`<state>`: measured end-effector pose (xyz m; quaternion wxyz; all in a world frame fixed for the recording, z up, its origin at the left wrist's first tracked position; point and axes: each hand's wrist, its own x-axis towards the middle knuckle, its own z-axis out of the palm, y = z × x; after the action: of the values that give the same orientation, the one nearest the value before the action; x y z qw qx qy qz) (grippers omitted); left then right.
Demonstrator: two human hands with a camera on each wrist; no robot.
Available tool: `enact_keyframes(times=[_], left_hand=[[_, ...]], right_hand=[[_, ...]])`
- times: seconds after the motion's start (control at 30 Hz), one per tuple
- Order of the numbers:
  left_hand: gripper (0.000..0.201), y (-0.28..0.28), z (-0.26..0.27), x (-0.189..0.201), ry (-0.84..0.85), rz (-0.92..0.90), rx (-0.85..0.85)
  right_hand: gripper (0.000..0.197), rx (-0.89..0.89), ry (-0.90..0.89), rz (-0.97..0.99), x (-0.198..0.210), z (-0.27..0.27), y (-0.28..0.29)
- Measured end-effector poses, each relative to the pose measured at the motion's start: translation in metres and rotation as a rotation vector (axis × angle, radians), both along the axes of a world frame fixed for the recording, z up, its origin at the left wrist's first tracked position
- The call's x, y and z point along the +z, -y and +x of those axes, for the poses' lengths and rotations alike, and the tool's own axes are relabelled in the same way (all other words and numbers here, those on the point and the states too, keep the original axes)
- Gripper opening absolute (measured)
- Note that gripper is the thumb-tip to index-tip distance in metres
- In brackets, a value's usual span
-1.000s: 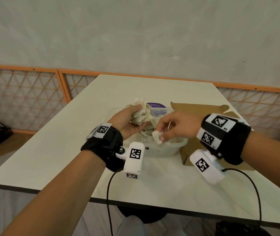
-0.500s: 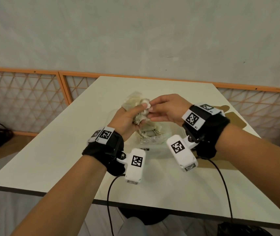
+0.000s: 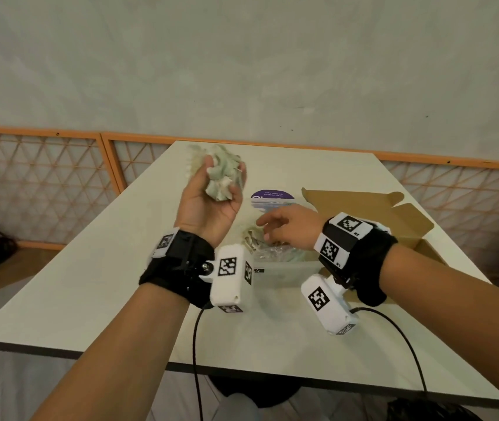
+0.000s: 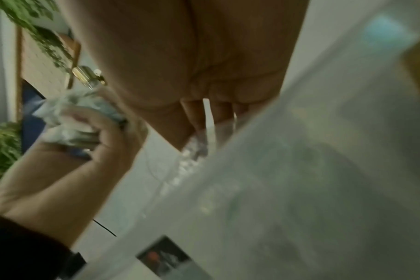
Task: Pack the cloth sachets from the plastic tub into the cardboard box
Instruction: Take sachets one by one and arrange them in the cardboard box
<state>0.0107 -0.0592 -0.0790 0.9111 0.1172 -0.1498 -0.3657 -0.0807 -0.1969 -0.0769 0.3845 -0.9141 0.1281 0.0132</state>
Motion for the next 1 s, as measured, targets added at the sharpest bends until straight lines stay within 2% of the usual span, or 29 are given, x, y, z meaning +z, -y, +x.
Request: enact_keyframes(times=[0.07,0.17,0.23,0.3,0.37,0.43,0.53,0.63,0.7,0.83,1.0], left_hand=[[0.026,0.008,-0.015,-0.002,0.05,0.154,-0.019],[0.028,0.017,-0.028,-0.016,0.232,0.437,-0.064],[0.033,0.019,-0.029,-0.022,0.34,0.571,-0.104],[0.037,0.02,-0.026,-0.022,0.376,0.622,-0.118],[0.031,0.02,-0.018,-0.019,0.36,0.645,-0.089],[0.026,0.019,-0.008,-0.015,0.35,0.675,-0.041],[0.021,0.019,0.005,-0.01,0.329,0.708,0.069],[0.015,0.021,0.006,-0.004,0.278,0.629,0.162],[0.014,0.022,-0.006,0.003,0.283,0.549,0.134],[0.019,0.03,-0.042,0.002,0.317,0.47,-0.049],[0.024,0.037,-0.05,-0.013,0.239,0.494,-0.087]], right_hand=[[0.03,-0.03,0.098,-0.021,0.008,-0.006,0.001],[0.025,-0.121,0.204,-0.036,0.019,-0.032,0.016],[0.025,-0.199,0.171,-0.051,0.018,-0.053,0.032],[0.032,-0.273,0.035,-0.136,0.008,-0.071,0.046],[0.045,-0.314,-0.112,-0.227,-0.004,-0.084,0.055],[0.054,-0.281,-0.187,-0.218,-0.018,-0.091,0.056],[0.038,-0.158,-0.194,-0.196,-0.041,-0.091,0.042],[0.027,-0.146,-0.113,-0.16,-0.054,-0.084,0.026],[0.026,-0.125,-0.101,-0.17,-0.055,-0.08,0.017],[0.015,-0.102,-0.092,-0.206,-0.06,-0.082,0.001],[0.024,0.0,-0.107,-0.136,-0.049,-0.101,-0.01]])
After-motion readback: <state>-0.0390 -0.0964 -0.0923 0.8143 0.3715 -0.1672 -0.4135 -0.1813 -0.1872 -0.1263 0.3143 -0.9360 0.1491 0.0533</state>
